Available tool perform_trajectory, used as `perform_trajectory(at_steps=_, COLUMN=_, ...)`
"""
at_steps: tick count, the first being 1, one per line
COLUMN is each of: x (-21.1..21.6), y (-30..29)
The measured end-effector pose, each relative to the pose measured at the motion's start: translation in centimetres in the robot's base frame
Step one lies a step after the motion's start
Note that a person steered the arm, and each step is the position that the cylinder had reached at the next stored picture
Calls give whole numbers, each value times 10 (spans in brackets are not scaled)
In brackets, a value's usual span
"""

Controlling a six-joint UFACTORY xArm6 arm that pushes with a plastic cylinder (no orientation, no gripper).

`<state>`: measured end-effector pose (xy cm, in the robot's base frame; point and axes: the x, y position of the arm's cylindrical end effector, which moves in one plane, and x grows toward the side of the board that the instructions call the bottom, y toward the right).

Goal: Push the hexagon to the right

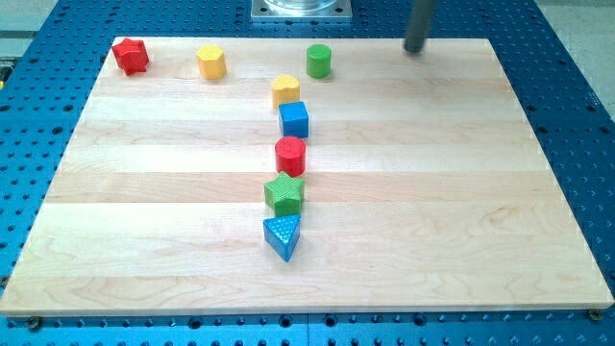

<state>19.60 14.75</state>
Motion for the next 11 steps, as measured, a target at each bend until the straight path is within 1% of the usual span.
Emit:
perform_trajectory(at_steps=1, x=-4, y=-31)
perform_trajectory(at_steps=2, x=-4, y=-104)
perform_trajectory(at_steps=3, x=-4, y=-208)
perform_trajectory(at_steps=5, x=38, y=-266)
perform_trajectory(at_steps=6, x=18, y=-282)
perform_trajectory(at_steps=7, x=37, y=-332)
perform_trajectory(at_steps=8, x=64, y=-307)
perform_trajectory(at_steps=9, x=62, y=-269)
perform_trajectory(at_steps=10, x=17, y=-296)
perform_trajectory(at_steps=11, x=7, y=-242)
